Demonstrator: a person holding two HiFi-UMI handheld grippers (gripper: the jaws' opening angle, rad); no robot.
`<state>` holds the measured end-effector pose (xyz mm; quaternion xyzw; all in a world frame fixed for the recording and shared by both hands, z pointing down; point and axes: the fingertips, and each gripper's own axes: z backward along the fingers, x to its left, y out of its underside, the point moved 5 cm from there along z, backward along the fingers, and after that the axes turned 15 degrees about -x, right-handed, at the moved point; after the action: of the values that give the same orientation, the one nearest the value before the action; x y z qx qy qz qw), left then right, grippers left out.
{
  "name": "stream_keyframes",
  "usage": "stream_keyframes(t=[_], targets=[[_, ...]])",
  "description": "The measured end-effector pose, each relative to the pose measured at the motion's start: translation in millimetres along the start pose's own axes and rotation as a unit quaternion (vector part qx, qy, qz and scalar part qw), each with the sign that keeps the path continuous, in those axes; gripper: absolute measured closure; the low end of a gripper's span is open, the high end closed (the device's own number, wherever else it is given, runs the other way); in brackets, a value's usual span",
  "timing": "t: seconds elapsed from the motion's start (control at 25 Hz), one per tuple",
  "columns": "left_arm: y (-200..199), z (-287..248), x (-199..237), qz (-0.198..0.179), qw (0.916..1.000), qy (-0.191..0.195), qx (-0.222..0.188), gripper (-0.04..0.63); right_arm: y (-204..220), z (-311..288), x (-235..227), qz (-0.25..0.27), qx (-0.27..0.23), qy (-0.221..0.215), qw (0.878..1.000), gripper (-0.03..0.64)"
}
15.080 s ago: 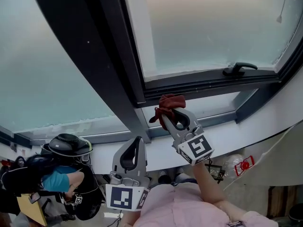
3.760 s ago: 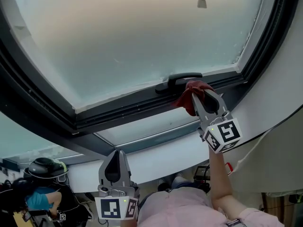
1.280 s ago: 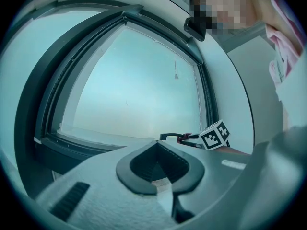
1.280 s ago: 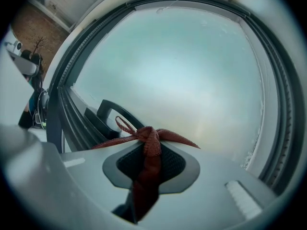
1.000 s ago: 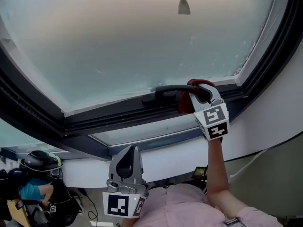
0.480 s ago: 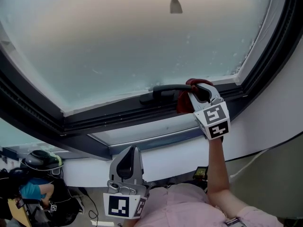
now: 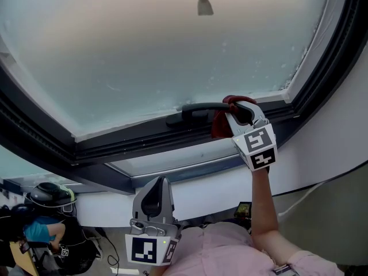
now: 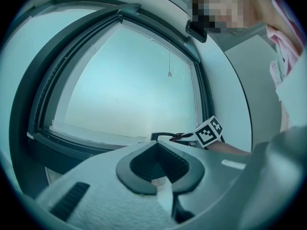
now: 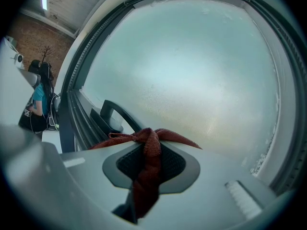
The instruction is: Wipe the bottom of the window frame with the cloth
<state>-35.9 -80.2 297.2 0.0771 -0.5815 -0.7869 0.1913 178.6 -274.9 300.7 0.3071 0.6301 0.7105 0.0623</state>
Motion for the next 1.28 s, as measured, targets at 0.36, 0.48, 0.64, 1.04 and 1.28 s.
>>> stream_keyframes(t=[0.36, 0.48, 0.64, 1.04, 1.28], targets=[[1, -2, -2, -0.002, 1.0, -0.003, 0.0, 0.601, 1, 1, -2, -0.003, -0.002, -0.008, 1.0, 0.538], [1, -2, -2, -0.003, 1.0, -0.005, 0.0, 0.601, 1, 1, -4, -0.004, -0.002, -0.009, 1.0, 0.538], [2, -4, -4, -0.003, 1.0, -0.004, -0.001, 0.601, 2, 2, -6, -0.006, -0.002, -0.009, 1.0, 0.538], [4, -9, -10, -0.003, 1.0, 0.0, -0.002, 0.601, 5, 4, -15, -0.011, 0.003, -0.006, 1.0, 0.538], [5, -13, -13, -0.001, 1.0, 0.002, -0.003, 0.601, 10, 8, -26, -0.013, 0.011, 0.002, 1.0, 0.538]])
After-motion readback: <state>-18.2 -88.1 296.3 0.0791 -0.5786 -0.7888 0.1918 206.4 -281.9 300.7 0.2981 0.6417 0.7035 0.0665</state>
